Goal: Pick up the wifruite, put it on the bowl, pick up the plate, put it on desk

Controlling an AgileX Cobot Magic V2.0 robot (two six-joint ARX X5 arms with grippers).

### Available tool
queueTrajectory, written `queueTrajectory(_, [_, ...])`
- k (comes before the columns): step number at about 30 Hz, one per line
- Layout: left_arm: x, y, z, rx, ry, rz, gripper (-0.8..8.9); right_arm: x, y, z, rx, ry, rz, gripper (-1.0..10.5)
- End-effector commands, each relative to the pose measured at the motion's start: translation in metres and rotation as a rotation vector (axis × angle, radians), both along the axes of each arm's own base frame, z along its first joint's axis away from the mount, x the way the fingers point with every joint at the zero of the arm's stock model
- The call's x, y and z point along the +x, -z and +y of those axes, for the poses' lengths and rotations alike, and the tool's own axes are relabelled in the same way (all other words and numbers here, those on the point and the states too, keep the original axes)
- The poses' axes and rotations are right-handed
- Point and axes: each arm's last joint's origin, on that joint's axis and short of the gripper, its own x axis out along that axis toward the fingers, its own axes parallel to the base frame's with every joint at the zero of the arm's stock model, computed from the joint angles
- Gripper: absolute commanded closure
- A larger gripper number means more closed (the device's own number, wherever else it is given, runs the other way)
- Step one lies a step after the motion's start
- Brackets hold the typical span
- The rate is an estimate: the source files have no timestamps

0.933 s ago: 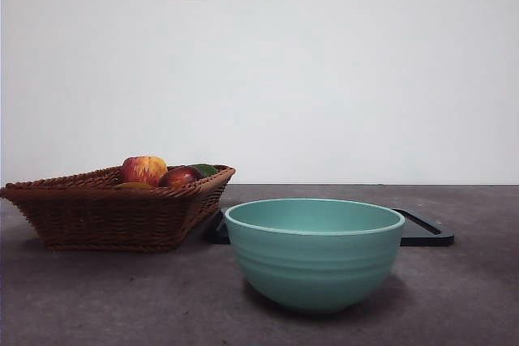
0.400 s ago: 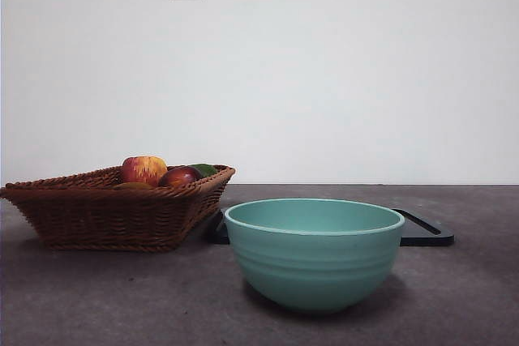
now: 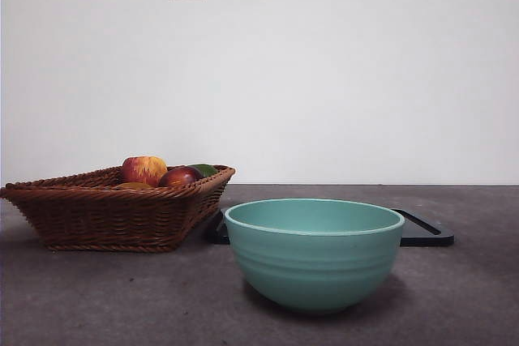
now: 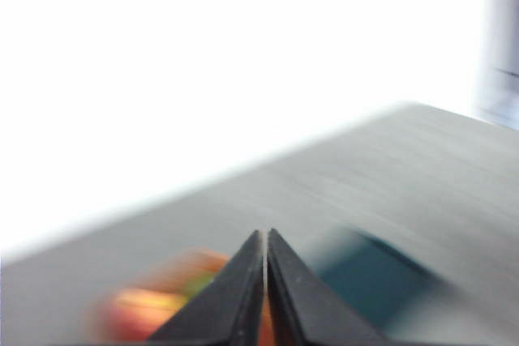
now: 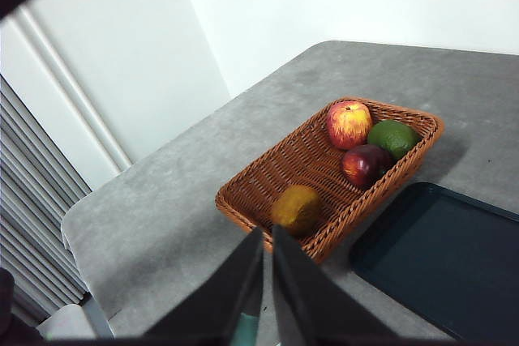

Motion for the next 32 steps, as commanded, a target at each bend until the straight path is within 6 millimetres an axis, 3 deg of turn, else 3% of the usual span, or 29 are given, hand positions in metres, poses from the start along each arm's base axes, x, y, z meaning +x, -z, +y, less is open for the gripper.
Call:
queueTrajectory(1, [-0.008,0.007,0.012,0.013,-0.196,-0.058,8.06,0.0,-0.004,0.001,0.008,-0.006,-0.018,9.3])
queueTrajectory(7, [-0.02,0.052,0.028,-0.017,-0.476,-0.152,8.06,0.0,-0.004,0.001,0.008,-0.007,-0.018,9.3])
queueTrajectory(20, [-0.008,0.194,0.031,-0.02,-0.521,0.014,8.06,0.0,-0.004,0.001,0.008,-0.006,-0.018,9.3])
queueTrajectory(25, [-0.005,0.221,0.031,-0.031,-0.522,0.059,8.06,0.0,-0.004,0.001,0.008,-0.006,-0.018,9.3])
queueTrajectory(32, [-0.004,0.238,0.031,-0.007,-0.523,0.133,8.06,0.0,-0.004,0.001,0.008,-0.006,-0.018,9.3])
